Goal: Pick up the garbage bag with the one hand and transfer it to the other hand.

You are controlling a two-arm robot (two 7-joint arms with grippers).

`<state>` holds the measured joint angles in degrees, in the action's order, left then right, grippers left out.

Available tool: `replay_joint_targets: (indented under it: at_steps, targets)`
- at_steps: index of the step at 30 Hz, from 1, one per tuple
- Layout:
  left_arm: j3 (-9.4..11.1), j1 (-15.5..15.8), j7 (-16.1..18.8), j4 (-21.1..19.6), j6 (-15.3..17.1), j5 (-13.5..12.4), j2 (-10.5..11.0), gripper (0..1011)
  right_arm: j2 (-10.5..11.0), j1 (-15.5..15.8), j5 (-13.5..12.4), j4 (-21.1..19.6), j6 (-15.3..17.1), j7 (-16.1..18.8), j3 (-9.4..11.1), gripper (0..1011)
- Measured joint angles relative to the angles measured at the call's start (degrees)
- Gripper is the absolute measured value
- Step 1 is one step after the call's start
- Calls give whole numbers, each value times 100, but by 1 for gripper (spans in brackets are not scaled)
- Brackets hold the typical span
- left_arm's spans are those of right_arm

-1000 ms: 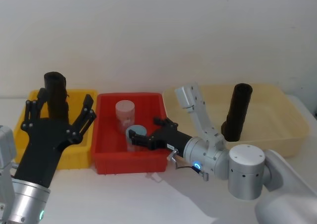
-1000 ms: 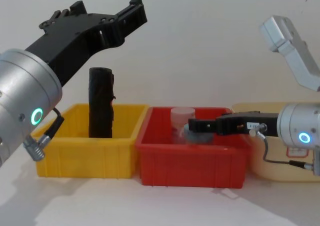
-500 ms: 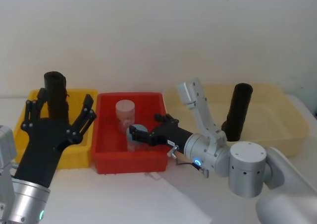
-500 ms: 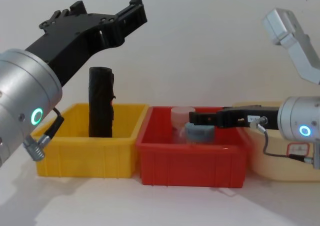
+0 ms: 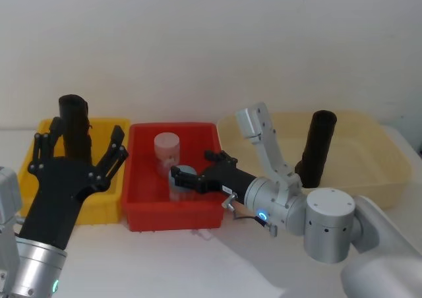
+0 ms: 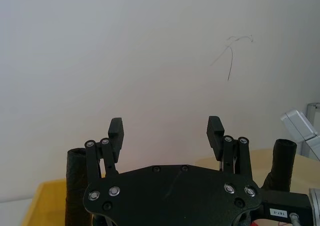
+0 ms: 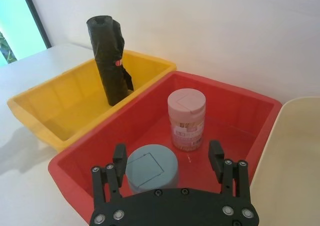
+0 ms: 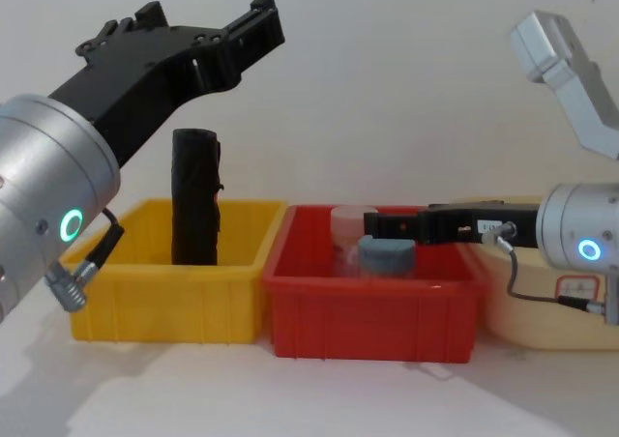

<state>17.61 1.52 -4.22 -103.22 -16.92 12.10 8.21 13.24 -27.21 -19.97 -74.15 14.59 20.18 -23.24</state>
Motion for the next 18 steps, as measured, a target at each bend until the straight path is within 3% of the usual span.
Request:
replay_joint_targets:
  at_steps: [18]
  targets:
    - [0,0,0,0,0,0,0,1001,8,14,-33,-54,17,-32,-97,1002]
